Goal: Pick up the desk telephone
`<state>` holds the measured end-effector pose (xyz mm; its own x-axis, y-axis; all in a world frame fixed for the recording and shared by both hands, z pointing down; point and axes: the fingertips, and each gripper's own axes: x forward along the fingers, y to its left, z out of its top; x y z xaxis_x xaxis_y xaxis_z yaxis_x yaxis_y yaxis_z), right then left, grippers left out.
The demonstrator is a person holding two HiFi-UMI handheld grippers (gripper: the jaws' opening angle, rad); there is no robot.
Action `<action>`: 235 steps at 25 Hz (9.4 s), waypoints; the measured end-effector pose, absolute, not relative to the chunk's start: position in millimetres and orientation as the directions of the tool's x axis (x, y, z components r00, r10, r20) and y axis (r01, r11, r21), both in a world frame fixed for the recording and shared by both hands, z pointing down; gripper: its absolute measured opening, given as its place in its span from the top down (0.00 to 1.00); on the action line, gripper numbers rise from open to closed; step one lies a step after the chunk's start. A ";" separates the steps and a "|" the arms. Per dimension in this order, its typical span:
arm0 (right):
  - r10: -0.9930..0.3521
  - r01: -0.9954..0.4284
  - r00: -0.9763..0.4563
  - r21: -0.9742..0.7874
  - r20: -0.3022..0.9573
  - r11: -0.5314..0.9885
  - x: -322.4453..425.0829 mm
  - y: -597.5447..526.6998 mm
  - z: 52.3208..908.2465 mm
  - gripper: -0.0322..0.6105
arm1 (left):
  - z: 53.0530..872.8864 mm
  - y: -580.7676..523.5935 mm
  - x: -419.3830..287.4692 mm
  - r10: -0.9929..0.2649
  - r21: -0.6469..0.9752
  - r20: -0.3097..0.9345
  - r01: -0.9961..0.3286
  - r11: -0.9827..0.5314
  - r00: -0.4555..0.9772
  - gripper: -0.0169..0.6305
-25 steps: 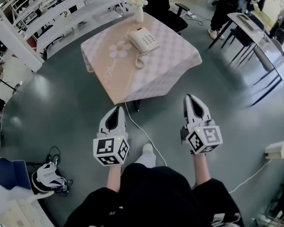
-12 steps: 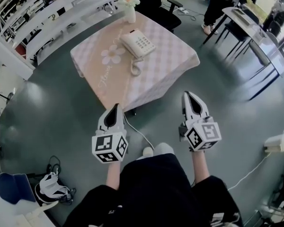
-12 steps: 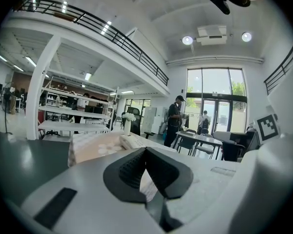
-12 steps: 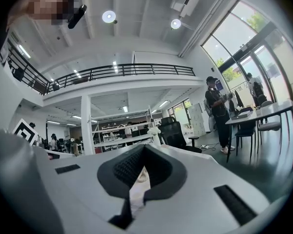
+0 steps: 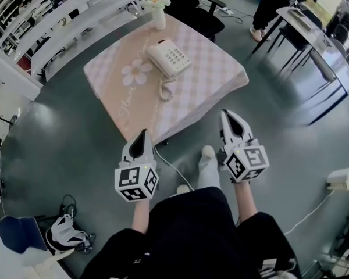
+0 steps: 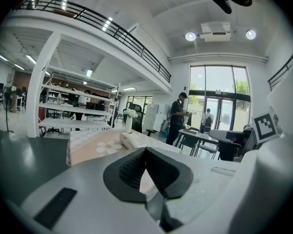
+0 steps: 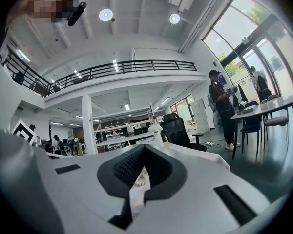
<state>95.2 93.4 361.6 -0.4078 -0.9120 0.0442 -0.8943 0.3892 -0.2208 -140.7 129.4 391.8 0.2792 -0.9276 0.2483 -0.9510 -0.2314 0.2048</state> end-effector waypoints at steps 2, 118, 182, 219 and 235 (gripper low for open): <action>-0.904 -0.886 -0.425 -0.225 0.045 0.405 96.9 73.5 365.4 0.96 | 394.8 114.3 -136.8 -0.931 0.206 0.252 -0.954 -0.217 0.266 0.98; 0.117 -0.425 -0.823 -0.740 0.555 0.522 -48.8 -360.8 603.6 0.56 | 591.3 -279.1 -109.6 -0.724 0.735 0.571 -0.632 0.243 0.386 0.46; -0.039 -0.338 -0.913 -0.701 0.405 0.627 -27.5 -277.7 425.7 0.57 | 424.0 -192.1 -95.9 -0.793 0.626 0.554 -0.754 0.198 0.252 0.47; -0.064 -0.288 -0.938 -0.662 0.342 0.692 -22.7 -262.4 376.9 0.57 | 377.7 -176.5 -90.2 -0.841 0.592 0.504 -0.788 0.172 0.195 0.47; -0.073 -0.295 -0.937 -0.661 0.342 0.690 -21.1 -261.4 375.4 0.57 | 375.6 -176.3 -88.7 -0.844 0.595 0.498 -0.787 0.166 0.199 0.47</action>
